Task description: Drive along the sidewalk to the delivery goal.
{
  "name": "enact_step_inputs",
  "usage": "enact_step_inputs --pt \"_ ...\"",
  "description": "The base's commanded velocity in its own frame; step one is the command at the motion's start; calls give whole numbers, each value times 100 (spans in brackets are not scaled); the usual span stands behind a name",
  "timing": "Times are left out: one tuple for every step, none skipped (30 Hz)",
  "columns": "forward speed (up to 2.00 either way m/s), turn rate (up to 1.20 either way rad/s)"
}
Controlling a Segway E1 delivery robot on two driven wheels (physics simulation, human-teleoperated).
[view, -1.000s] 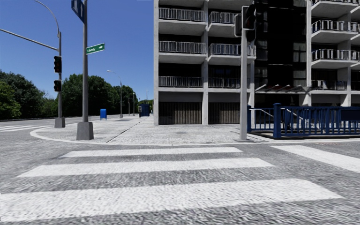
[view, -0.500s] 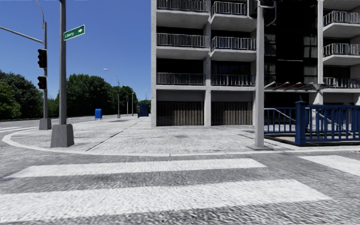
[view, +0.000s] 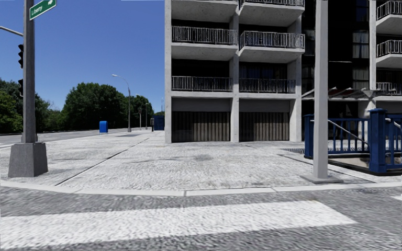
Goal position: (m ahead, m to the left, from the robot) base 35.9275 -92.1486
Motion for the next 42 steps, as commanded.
enact_step_inputs --pt "200 0" --pt "200 0" --pt "200 0" --pt "200 0" --pt "200 0" --pt "200 0" --pt "200 0" --pt "200 0" --pt "200 0" --pt "200 0" --pt "200 0" --pt "200 -7" --pt "200 -10" --pt "200 -10" --pt "200 -11" --pt "200 -11" --pt "200 -11" --pt "200 -11" --pt "200 -12" --pt "195 -15" --pt "195 -15" --pt "190 -18" --pt "183 -19" --pt "174 -21" --pt "174 -21" --pt "166 -22" --pt "160 -22" --pt "160 -22" --pt "158 -23" --pt "157 -23" --pt "155 -23" --pt "155 -23" --pt "155 -23" --pt "154 -23" --pt "154 -24" --pt "154 -24" --pt "154 -25" --pt "154 -28" --pt "154 -30" --pt "154 -30" --pt "154 -30" --pt "154 -31"
